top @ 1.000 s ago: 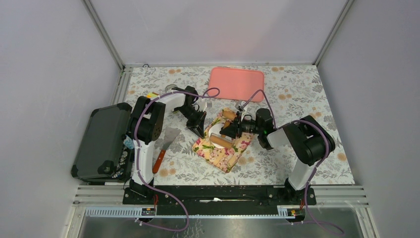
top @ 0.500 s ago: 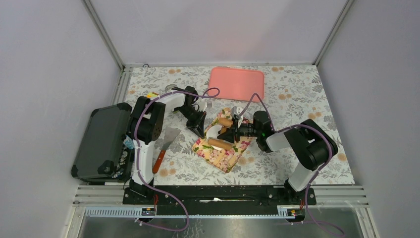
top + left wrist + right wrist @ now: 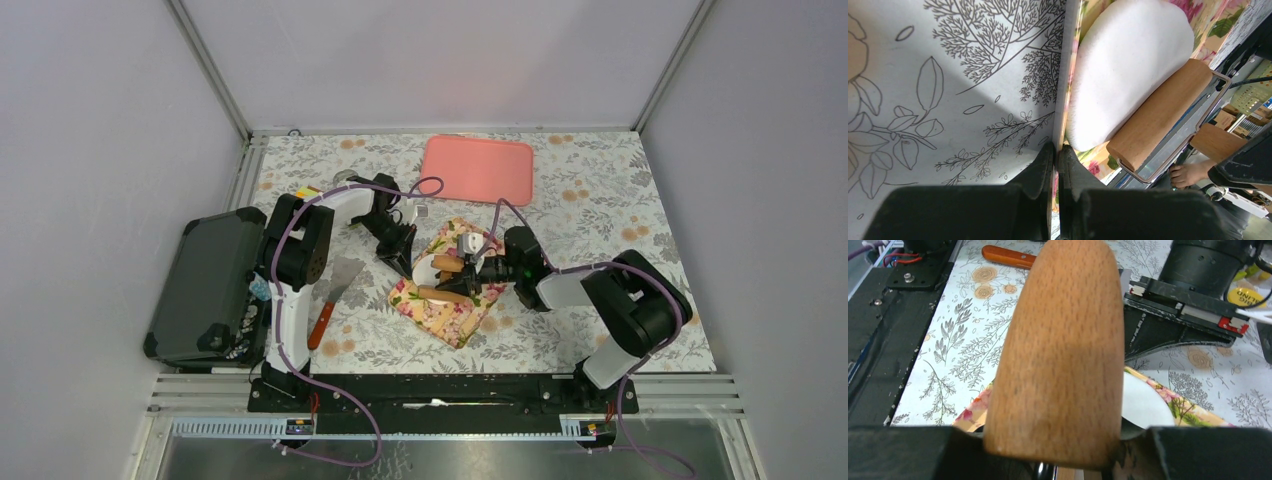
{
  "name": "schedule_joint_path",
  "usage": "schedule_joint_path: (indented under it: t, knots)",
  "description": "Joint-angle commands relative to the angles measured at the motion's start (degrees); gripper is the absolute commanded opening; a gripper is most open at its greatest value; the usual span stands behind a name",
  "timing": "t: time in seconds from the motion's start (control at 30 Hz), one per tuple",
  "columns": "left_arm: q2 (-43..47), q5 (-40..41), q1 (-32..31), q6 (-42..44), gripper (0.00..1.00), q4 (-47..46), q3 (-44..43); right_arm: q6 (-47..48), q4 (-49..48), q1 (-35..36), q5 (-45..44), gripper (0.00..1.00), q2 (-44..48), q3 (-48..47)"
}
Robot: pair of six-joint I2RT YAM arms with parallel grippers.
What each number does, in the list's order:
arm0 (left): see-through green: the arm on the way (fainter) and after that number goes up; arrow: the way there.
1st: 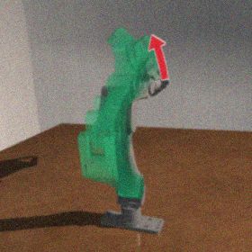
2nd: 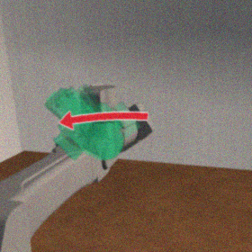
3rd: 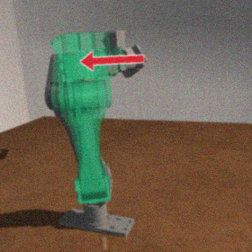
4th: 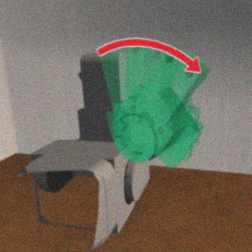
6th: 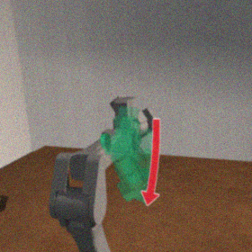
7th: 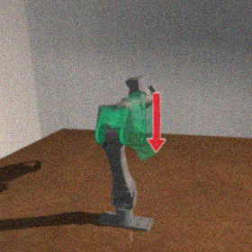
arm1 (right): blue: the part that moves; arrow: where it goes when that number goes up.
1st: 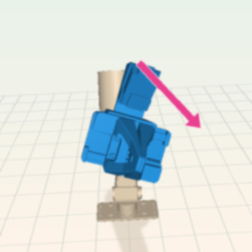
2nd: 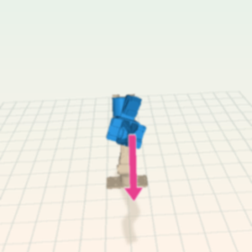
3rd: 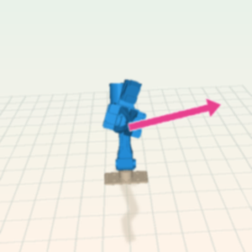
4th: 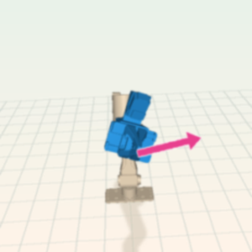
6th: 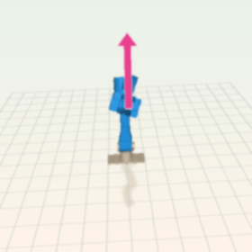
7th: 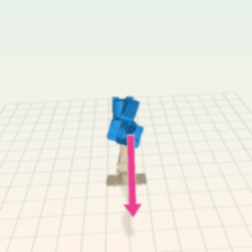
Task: Roll out the dumpling wrappers from the dough
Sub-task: Flatten out the dough on the work surface.
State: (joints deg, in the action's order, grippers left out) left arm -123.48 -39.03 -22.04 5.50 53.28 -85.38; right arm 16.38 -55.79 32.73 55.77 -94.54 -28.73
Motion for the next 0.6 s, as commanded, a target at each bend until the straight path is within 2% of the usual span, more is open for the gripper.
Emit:
schedule_joint_path:
  t: [0.0,0.57]
  knots:
    - [-2.4,9.8,1.3,0.2,0.00,-4.9,1.9,8.4,16.0,2.7,3.4,0.00,0.5,2.5]
    - [-2.3,9.9,1.3,0.1,0.00,-5.0,2.0,26.1,27.5,4.0,5.3,0.00,5.0,3.2]
